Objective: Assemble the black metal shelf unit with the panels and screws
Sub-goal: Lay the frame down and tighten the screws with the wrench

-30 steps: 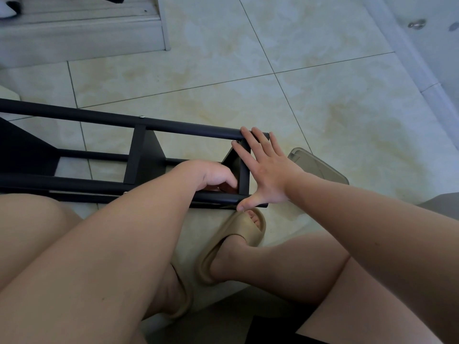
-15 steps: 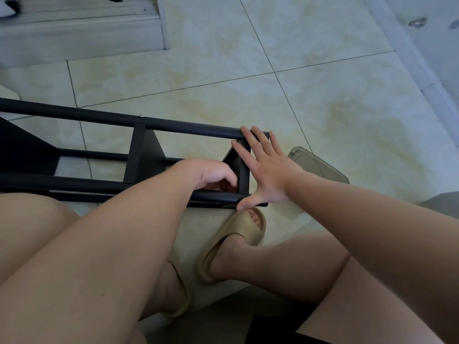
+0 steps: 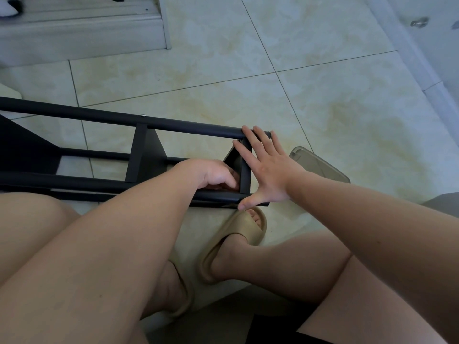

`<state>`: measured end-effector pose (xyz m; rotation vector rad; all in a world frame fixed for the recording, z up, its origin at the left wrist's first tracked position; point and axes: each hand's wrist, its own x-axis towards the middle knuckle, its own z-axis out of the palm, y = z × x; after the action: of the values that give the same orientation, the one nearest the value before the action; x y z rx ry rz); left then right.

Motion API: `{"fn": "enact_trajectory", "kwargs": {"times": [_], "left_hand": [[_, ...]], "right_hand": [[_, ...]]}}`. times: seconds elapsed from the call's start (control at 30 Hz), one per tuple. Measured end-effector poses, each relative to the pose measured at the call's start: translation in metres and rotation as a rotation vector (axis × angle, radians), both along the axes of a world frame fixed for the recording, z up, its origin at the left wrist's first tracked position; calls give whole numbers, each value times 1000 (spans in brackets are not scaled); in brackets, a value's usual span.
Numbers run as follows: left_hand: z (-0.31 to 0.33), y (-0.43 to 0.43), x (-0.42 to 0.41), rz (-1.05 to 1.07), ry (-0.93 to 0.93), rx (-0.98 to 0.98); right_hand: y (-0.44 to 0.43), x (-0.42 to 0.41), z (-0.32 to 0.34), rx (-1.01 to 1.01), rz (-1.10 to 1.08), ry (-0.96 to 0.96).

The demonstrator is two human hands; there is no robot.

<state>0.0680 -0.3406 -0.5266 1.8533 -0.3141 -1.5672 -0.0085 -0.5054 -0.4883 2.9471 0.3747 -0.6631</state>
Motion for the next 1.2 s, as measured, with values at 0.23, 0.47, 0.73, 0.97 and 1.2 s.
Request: {"fn": "enact_trajectory", "kwargs": {"times": [0.23,0.47,0.73,0.97,1.2], "left_hand": [[-1,-1,-1,52,98,64],[-1,-4,-1,-17,-45,32],[-3,-1,-1,48,78,-24],[-3,-3,-1,-2,-16,66],[-6,0,1,32,72,-1]], "right_hand": [[1,-1,0,0,0,1],[-1,0,0,3,1,1],[0,0,0,3,-1,4],[1,-1,0,-4,1,3],[1,0,1,-3,0,7]]}}
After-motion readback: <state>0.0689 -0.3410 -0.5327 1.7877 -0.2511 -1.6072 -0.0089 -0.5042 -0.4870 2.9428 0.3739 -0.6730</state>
